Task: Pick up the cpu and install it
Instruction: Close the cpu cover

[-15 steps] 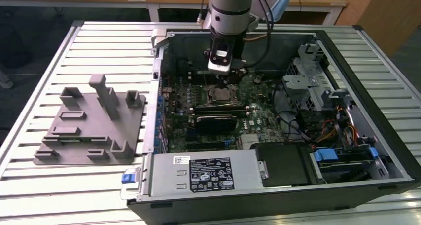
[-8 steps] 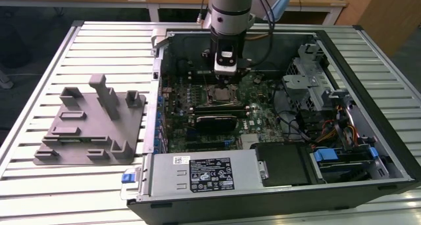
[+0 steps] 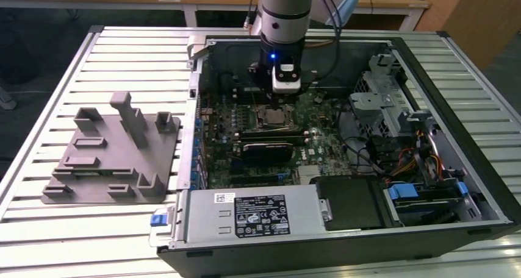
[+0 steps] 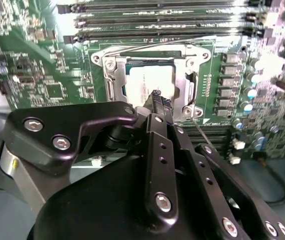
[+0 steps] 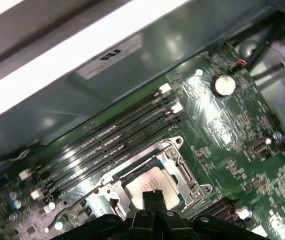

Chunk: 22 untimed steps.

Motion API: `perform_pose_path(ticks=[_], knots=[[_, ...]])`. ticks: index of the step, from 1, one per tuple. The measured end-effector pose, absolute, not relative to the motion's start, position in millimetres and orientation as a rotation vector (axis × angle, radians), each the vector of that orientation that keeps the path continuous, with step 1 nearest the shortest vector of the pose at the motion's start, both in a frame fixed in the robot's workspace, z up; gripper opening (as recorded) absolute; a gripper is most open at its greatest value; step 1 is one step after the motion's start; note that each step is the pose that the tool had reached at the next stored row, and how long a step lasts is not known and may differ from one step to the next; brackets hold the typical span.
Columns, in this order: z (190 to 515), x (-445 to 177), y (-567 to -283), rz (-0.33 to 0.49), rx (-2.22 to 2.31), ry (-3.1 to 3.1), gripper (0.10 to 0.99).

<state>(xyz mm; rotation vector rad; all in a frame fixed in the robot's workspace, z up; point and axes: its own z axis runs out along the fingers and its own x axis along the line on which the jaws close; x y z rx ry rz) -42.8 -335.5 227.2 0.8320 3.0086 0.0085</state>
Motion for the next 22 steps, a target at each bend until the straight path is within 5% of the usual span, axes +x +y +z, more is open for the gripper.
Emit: perform_pose_path(ticks=[22], knots=[[221.0, -42.8, -336.0, 0.015, 0.48, 3.085, 0.106]])
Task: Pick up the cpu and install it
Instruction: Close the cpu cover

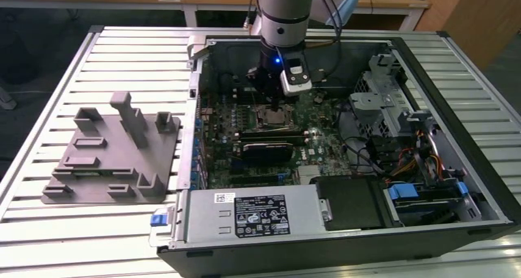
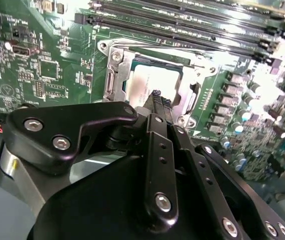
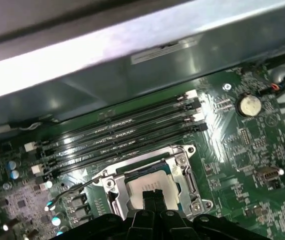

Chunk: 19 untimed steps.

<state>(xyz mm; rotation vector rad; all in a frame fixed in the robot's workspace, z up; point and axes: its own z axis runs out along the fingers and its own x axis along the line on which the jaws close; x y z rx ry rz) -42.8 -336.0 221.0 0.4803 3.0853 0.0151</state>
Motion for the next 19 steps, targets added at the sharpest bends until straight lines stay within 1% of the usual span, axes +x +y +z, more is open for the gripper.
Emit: perform_pose_path(ticks=[6, 19], knots=[[215.1, -45.9, -337.4, 0.017, 0.386, 3.099, 0.106], [205.3, -67.9, -339.4, 0.033, 0.344, 3.105, 0.106]])
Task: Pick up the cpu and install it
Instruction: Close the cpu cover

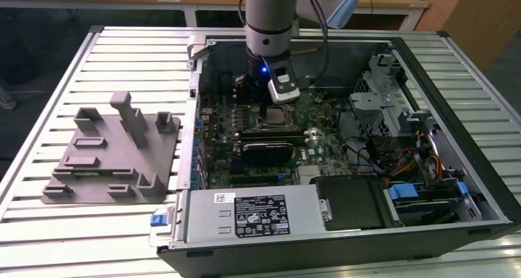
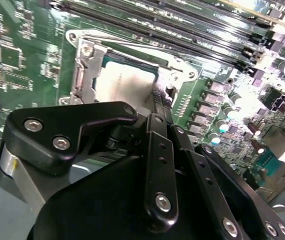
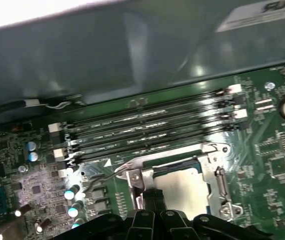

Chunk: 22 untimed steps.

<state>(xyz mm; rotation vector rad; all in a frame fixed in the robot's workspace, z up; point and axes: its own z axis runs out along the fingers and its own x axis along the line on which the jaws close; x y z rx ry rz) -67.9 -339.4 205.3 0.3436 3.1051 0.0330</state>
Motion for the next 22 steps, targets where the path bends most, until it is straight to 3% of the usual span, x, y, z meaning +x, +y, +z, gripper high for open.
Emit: perform_pose_path(ticks=[22], knots=[[199.4, -66.9, -339.6, 0.039, 0.211, 3.118, 0.106]])
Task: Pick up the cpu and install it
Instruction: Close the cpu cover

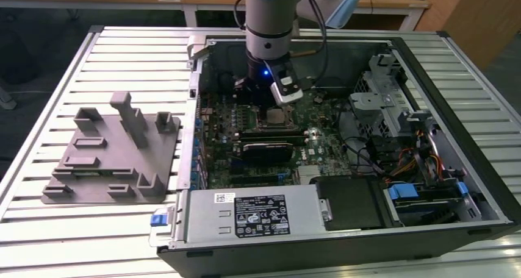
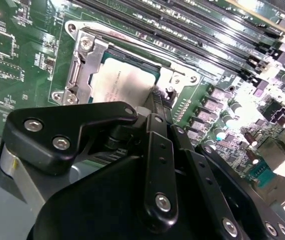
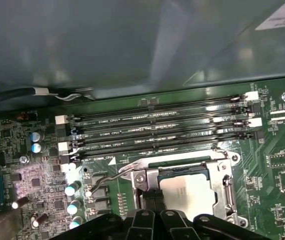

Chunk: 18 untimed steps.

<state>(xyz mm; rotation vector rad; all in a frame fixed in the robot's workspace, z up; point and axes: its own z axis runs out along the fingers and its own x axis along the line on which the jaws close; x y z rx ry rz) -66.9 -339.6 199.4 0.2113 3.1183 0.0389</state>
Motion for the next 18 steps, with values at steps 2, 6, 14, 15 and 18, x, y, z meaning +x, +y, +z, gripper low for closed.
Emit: perform_pose_path(ticks=[2, 6, 14, 15, 18], knots=[[199.5, -65.3, -339.6, 0.039, 0.211, 3.118, 0.106], [199.4, -64.1, -339.6, 0.039, 0.211, 3.118, 0.106], [207.9, -64.1, -339.6, 0.039, 0.211, 3.118, 0.106], [209.8, -64.1, -339.6, 0.039, 0.211, 3.118, 0.106], [215.1, -64.1, -339.6, 0.039, 0.211, 3.117, 0.106]])
